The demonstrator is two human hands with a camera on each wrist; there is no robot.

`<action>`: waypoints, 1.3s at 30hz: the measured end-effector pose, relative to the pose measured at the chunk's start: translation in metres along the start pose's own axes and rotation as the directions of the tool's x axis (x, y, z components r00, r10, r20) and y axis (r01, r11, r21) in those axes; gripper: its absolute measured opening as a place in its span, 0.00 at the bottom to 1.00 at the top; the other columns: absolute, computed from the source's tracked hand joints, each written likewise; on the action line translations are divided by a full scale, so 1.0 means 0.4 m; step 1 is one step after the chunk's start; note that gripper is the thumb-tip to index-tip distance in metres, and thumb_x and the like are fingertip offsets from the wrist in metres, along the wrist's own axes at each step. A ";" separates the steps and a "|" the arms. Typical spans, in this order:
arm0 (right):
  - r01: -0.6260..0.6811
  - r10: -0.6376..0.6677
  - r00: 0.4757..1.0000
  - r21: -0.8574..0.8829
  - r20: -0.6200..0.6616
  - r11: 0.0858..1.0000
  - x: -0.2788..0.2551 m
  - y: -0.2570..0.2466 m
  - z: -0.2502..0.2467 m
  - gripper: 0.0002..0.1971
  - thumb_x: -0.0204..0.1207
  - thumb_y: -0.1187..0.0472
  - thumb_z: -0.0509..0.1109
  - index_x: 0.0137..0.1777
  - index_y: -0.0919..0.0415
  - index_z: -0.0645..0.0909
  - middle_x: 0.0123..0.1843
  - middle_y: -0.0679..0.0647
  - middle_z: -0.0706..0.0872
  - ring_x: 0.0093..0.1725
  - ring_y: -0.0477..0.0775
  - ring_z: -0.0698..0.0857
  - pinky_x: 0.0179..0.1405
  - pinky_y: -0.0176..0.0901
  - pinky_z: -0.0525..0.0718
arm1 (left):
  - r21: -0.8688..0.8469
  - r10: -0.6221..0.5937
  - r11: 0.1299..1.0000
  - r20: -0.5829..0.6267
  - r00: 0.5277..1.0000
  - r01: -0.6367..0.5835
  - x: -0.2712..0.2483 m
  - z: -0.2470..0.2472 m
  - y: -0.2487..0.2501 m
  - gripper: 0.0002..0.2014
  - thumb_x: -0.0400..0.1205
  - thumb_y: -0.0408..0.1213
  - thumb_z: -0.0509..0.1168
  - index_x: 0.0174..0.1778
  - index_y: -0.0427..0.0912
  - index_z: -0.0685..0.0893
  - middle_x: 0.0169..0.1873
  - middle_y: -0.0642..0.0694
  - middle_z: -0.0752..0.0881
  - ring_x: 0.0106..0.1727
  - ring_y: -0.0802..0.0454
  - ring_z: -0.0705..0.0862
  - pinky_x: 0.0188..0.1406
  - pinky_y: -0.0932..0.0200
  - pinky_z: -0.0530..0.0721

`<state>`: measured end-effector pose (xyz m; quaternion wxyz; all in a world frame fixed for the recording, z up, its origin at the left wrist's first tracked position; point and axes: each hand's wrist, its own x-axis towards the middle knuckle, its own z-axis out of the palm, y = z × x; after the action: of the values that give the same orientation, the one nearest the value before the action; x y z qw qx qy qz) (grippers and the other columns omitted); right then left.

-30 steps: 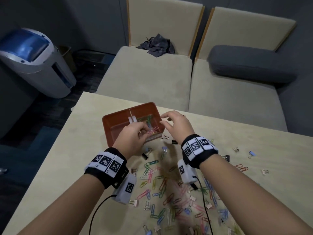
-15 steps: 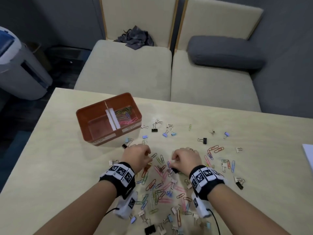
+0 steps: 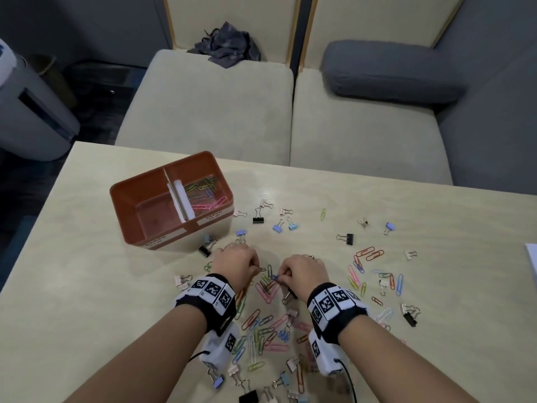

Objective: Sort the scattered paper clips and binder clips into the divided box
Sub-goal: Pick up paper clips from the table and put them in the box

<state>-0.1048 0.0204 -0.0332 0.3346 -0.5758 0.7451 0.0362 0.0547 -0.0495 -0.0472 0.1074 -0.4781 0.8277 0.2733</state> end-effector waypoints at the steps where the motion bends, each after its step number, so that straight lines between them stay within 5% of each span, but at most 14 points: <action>1: 0.015 -0.015 1.000 -0.023 0.005 1.000 0.004 -0.002 0.000 0.05 0.76 0.52 0.70 0.41 0.47 0.85 0.49 0.45 0.86 0.56 0.52 0.80 0.60 0.49 0.71 | 0.000 0.008 1.000 0.008 1.000 -0.008 0.002 -0.002 -0.001 0.04 0.80 0.48 0.64 0.45 0.54 0.82 0.49 0.55 0.82 0.57 0.52 0.77 0.62 0.50 0.70; 5: 0.091 -0.090 0.996 -0.095 0.015 0.991 0.010 -0.005 0.001 0.07 0.78 0.54 0.66 0.43 0.49 0.85 0.49 0.47 0.84 0.55 0.53 0.80 0.61 0.49 0.71 | -0.036 0.043 0.998 0.008 0.999 -0.043 0.000 -0.027 -0.015 0.03 0.79 0.46 0.64 0.43 0.53 0.81 0.48 0.55 0.82 0.56 0.51 0.77 0.62 0.49 0.71; 10: 0.145 -0.145 0.989 0.058 -0.003 0.988 -0.003 0.020 -0.011 0.06 0.79 0.55 0.66 0.47 0.52 0.84 0.48 0.46 0.88 0.53 0.51 0.83 0.63 0.47 0.76 | -0.174 0.061 0.983 0.047 0.997 -0.052 -0.032 -0.058 -0.080 0.03 0.75 0.46 0.71 0.39 0.55 0.82 0.39 0.59 0.83 0.48 0.55 0.80 0.60 0.49 0.79; 15: 0.289 -0.287 0.956 -0.044 0.060 0.956 -0.007 0.010 -0.011 0.10 0.81 0.55 0.64 0.58 0.50 0.83 0.53 0.48 0.89 0.58 0.52 0.81 0.65 0.48 0.75 | -0.041 0.139 0.990 0.075 0.987 -0.136 -0.054 -0.047 -0.087 0.10 0.77 0.48 0.69 0.53 0.56 0.83 0.41 0.63 0.80 0.51 0.57 0.75 0.60 0.55 0.70; 18: 0.306 -0.294 0.950 -0.112 0.105 0.946 -0.001 -0.007 0.002 0.10 0.79 0.55 0.65 0.58 0.48 0.83 0.52 0.48 0.88 0.59 0.53 0.80 0.63 0.47 0.70 | 0.037 0.157 0.986 0.081 0.984 -0.160 -0.046 -0.031 -0.079 0.08 0.78 0.49 0.67 0.52 0.57 0.82 0.49 0.59 0.85 0.57 0.54 0.76 0.62 0.51 0.68; 27: 0.259 -0.238 0.964 -0.213 0.116 0.942 0.007 -0.019 0.011 0.10 0.79 0.50 0.66 0.54 0.50 0.84 0.56 0.50 0.83 0.62 0.54 0.77 0.67 0.50 0.68 | 0.223 0.172 0.955 0.120 0.978 -0.196 -0.027 -0.030 -0.061 0.07 0.79 0.51 0.65 0.48 0.55 0.84 0.52 0.56 0.81 0.61 0.50 0.73 0.69 0.44 0.67; 32: 0.252 -0.243 0.966 -0.115 0.090 0.961 0.001 -0.012 0.014 0.07 0.78 0.53 0.68 0.51 0.52 0.85 0.53 0.49 0.87 0.58 0.53 0.80 0.64 0.46 0.71 | 0.225 0.189 0.951 0.122 0.974 -0.213 -0.028 -0.027 -0.061 0.06 0.80 0.51 0.63 0.47 0.56 0.83 0.52 0.56 0.82 0.61 0.51 0.74 0.67 0.44 0.68; 36: 0.186 -0.190 0.980 0.071 0.063 0.980 -0.005 0.019 0.011 0.04 0.74 0.55 0.73 0.46 0.52 0.84 0.44 0.47 0.87 0.48 0.49 0.83 0.52 0.41 0.80 | 0.044 0.158 0.986 0.060 0.986 -0.160 -0.031 -0.035 -0.070 0.05 0.80 0.49 0.64 0.44 0.55 0.82 0.43 0.60 0.82 0.53 0.55 0.74 0.66 0.48 0.68; 39: 0.161 -0.173 0.983 0.165 0.063 0.973 -0.009 0.040 0.004 0.12 0.74 0.59 0.73 0.56 0.49 0.79 0.36 0.38 0.83 0.43 0.45 0.83 0.49 0.40 0.81 | -0.038 0.129 0.991 0.005 0.992 -0.129 -0.042 -0.040 -0.074 0.04 0.80 0.49 0.64 0.46 0.55 0.82 0.43 0.59 0.84 0.52 0.54 0.75 0.64 0.50 0.69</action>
<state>-0.1179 0.0296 -0.0379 0.4099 -0.6059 0.6812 -0.0297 0.0898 -0.0576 -0.0369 0.0838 -0.4243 0.8513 0.2970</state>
